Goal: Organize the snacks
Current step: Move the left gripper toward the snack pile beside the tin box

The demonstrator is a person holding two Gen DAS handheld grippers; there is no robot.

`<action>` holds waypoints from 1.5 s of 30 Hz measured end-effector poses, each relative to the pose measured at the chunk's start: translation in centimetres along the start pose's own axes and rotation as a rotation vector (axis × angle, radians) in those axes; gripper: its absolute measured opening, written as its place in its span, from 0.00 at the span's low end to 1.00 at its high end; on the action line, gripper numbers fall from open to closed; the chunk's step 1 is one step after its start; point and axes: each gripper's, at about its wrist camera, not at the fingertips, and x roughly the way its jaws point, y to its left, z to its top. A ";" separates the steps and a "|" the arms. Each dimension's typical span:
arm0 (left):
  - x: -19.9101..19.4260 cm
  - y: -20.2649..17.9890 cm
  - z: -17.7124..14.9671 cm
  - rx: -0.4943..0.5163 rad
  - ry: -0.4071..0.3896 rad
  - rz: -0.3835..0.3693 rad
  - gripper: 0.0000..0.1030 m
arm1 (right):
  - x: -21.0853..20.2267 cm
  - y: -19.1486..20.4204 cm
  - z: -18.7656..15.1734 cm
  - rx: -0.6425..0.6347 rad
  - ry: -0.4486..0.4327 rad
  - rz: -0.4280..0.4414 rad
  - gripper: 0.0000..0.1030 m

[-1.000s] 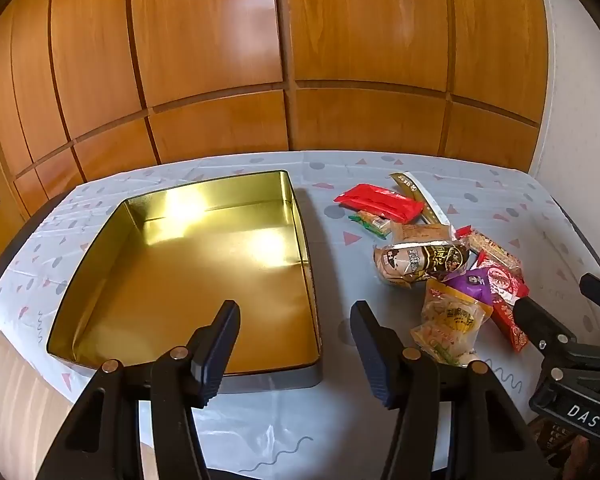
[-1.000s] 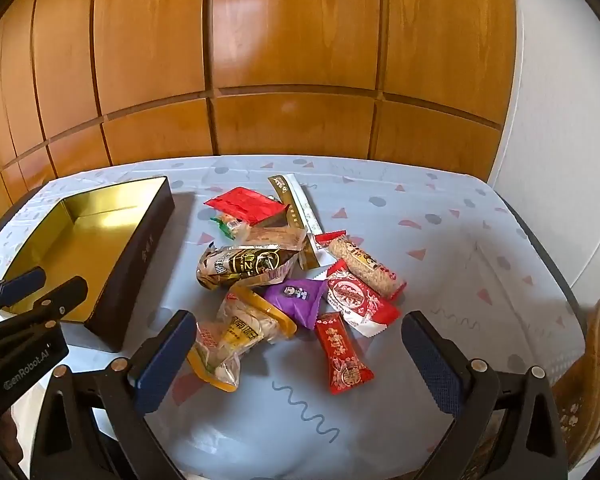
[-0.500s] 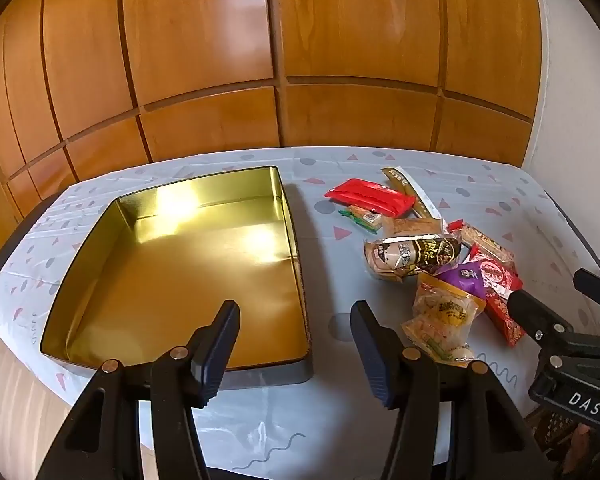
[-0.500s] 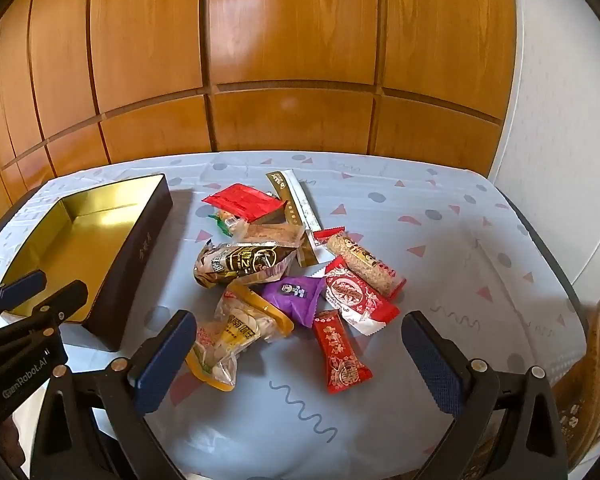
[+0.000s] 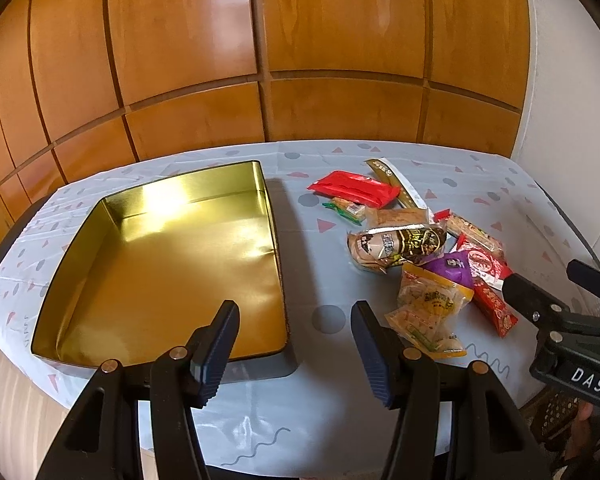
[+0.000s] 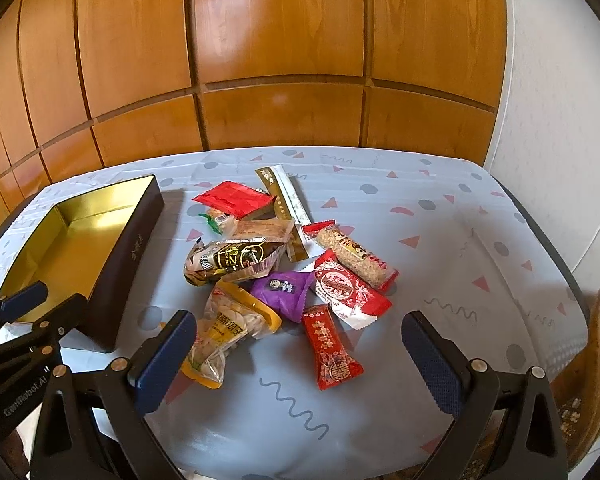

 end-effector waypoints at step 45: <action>1.1 -3.1 -1.1 0.086 0.090 -0.215 0.58 | 0.2 -3.5 0.6 0.091 0.014 -0.031 1.00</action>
